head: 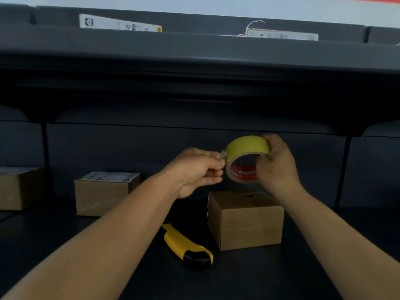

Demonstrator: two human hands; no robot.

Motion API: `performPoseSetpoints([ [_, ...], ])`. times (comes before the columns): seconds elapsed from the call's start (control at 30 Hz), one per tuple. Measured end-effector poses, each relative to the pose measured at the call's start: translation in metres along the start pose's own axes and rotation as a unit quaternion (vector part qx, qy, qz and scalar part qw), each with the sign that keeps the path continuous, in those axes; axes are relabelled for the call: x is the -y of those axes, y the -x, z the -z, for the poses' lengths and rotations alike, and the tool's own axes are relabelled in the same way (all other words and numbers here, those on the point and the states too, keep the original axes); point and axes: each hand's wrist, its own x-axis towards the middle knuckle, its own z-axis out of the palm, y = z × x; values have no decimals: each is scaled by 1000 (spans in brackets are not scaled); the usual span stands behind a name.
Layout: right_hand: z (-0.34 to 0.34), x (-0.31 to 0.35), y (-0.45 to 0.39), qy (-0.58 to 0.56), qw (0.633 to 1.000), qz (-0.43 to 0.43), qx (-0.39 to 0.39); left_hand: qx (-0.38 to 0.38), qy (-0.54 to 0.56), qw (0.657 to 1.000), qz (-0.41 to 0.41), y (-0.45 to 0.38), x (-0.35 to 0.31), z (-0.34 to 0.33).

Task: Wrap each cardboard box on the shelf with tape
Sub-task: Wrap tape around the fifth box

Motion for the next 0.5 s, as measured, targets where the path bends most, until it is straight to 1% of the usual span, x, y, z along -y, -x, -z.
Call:
performPoseSetpoints([
  [0.07, 2, -2, 1, 59, 997, 55, -15, -14, -23, 1000, 5, 0, 1, 0],
  [0.1, 3, -4, 1, 79, 995, 63, -21, -28, -45, 999, -2, -1, 2, 2],
  [0.17, 10, -11, -5, 77, 996, 22, -37, -67, -87, 993, -31, -1, 4, 10],
  [0.23, 15, -18, -12, 42, 998, -35, -41, -83, -92, 990, -62, -2, 6, 18],
  [0.3, 13, -21, -14, 5, 998, -57, -21, -61, -93, 990, -84, 0, 8, 19],
  [0.4, 2, -20, -12, -31, 998, -53, 8, -13, -147, 982, -118, 1, 11, 6],
  [0.5, -3, -18, -11, -54, 997, -46, 30, -16, -177, 969, -170, -2, 15, -3],
])
